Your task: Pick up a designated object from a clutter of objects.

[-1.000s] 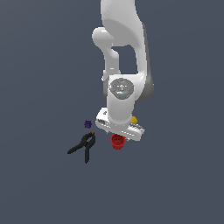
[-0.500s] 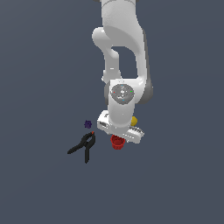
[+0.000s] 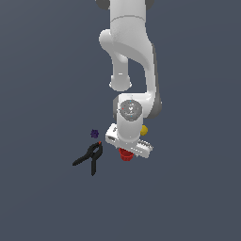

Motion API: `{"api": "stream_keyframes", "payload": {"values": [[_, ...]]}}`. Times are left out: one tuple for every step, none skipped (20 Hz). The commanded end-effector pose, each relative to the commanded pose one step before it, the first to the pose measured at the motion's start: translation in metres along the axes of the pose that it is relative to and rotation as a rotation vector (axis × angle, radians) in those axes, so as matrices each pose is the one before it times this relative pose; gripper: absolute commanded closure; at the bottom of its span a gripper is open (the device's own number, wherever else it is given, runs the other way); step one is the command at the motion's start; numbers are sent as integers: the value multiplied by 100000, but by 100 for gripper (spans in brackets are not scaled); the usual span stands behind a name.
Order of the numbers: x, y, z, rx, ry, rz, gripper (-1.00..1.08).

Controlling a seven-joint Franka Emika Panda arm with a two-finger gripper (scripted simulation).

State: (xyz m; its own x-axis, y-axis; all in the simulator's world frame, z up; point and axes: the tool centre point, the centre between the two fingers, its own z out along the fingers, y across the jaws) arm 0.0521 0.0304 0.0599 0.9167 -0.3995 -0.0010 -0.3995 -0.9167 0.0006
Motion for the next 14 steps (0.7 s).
{"api": "stream_keyframes", "payload": {"values": [[26, -36, 857, 42, 85, 39, -92], [19, -20, 193, 0, 0, 0, -92], [40, 17, 115, 13, 16, 66, -92], [20, -14, 69, 0, 0, 0, -92], [8, -5, 21, 0, 0, 0, -92], [0, 0, 0, 0, 0, 0, 108], [0, 0, 0, 0, 0, 0, 108], [0, 0, 0, 0, 0, 0, 108], [0, 0, 0, 0, 0, 0, 108], [0, 0, 0, 0, 0, 0, 108], [0, 0, 0, 0, 0, 0, 108], [0, 0, 0, 0, 0, 0, 108], [0, 0, 0, 0, 0, 0, 108], [0, 0, 0, 0, 0, 0, 108]]}}
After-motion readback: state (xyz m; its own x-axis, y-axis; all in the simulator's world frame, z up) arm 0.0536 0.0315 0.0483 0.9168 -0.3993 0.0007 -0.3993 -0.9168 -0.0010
